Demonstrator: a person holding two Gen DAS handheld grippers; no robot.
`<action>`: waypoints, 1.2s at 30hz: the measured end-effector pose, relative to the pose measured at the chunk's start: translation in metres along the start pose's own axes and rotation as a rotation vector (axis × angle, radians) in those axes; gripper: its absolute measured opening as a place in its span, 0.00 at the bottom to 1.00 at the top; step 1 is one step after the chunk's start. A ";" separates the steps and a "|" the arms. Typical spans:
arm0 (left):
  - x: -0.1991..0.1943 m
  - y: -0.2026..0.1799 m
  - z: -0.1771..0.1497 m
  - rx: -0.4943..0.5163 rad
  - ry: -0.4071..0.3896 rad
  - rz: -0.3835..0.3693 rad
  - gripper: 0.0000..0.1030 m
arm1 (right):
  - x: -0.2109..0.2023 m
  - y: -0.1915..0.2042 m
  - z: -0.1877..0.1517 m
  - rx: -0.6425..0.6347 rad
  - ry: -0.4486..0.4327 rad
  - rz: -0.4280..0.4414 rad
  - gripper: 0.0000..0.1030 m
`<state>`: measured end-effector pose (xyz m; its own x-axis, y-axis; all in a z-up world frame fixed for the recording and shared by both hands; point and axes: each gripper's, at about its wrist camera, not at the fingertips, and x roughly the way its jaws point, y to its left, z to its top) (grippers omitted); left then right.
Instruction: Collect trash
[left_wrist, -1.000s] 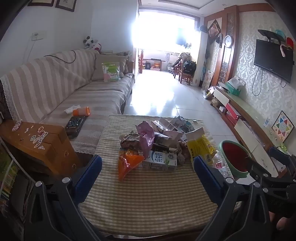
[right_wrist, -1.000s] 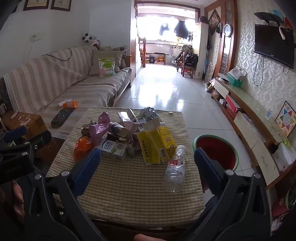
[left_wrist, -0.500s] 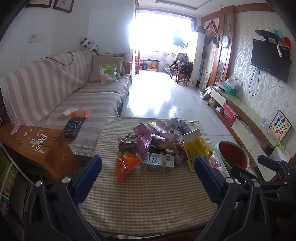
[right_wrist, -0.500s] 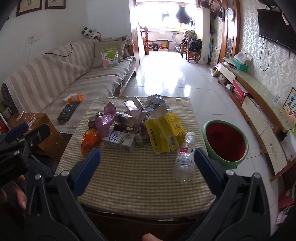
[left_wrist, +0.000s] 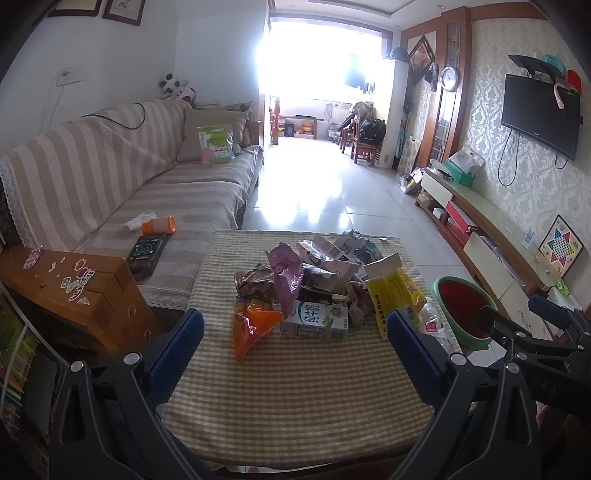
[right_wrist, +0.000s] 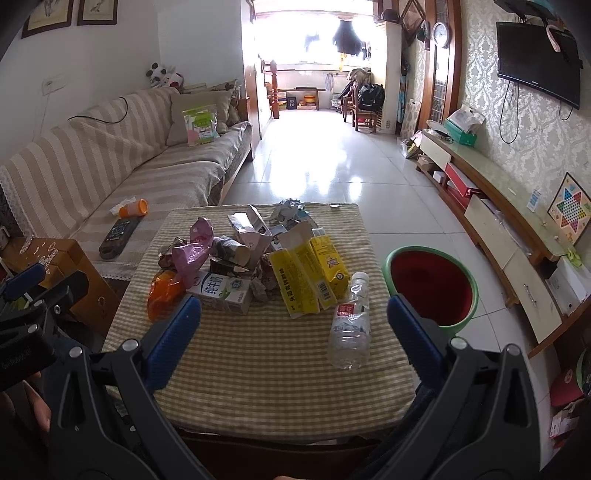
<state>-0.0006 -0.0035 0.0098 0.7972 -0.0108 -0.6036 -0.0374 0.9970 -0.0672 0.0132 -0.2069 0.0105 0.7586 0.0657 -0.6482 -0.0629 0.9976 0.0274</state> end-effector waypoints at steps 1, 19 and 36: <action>-0.001 0.000 0.000 0.000 -0.003 -0.001 0.92 | 0.000 0.000 0.001 -0.001 0.000 -0.002 0.97; -0.010 -0.008 0.002 0.033 -0.029 0.009 0.92 | -0.011 0.006 0.003 -0.037 -0.060 -0.026 0.97; -0.013 -0.006 0.001 0.016 -0.046 0.005 0.92 | -0.026 0.013 0.007 -0.080 -0.164 -0.011 0.97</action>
<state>-0.0097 -0.0096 0.0190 0.8240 -0.0025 -0.5666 -0.0324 0.9981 -0.0515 -0.0031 -0.1957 0.0333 0.8549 0.0639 -0.5148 -0.1006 0.9940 -0.0437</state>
